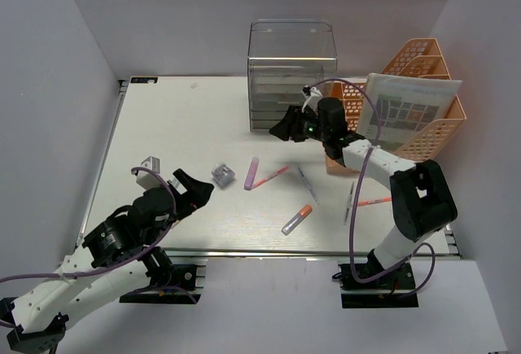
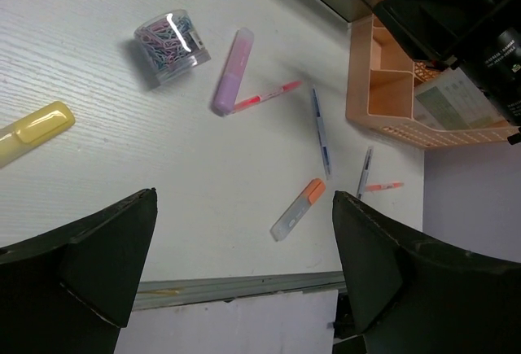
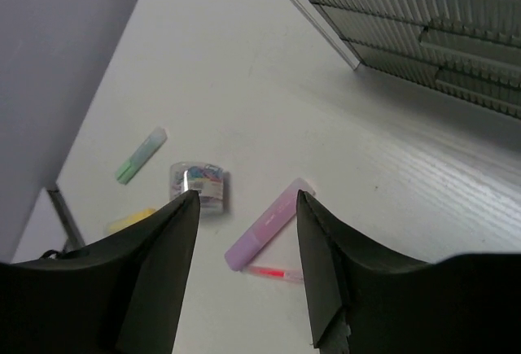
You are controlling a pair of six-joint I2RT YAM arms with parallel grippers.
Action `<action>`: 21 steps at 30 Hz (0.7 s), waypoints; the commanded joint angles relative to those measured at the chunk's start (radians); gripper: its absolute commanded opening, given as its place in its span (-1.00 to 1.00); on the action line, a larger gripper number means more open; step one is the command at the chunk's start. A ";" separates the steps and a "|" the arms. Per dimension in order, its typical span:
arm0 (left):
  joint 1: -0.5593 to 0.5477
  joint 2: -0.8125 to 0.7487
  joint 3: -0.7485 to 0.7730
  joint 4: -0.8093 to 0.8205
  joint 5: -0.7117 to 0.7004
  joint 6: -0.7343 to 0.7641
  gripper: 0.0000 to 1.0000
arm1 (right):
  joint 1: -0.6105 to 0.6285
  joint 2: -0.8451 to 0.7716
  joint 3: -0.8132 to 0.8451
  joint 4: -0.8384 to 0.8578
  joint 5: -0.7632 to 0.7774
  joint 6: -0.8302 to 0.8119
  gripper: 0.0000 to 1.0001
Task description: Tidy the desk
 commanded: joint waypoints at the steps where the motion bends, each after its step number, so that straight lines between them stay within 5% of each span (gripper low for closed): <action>1: 0.001 -0.005 0.006 -0.023 -0.040 -0.003 0.96 | 0.067 0.012 0.072 -0.030 0.117 -0.149 0.15; 7: -0.008 -0.025 0.005 -0.024 -0.037 0.004 0.96 | 0.133 -0.022 0.062 -0.103 0.297 -0.516 0.54; 10: -0.008 -0.031 0.000 -0.021 -0.037 0.004 0.96 | 0.150 -0.057 0.061 -0.125 0.348 -0.634 0.51; 12: -0.008 -0.033 -0.004 -0.015 -0.028 0.004 0.96 | 0.125 -0.086 0.047 -0.124 0.288 -0.569 0.44; 17: -0.008 -0.034 -0.014 0.007 -0.009 0.002 0.96 | 0.125 -0.169 -0.059 -0.018 0.297 -0.539 -0.04; 21: -0.008 -0.034 0.000 0.004 -0.004 0.010 0.96 | 0.131 -0.155 -0.033 -0.054 0.384 -0.649 0.31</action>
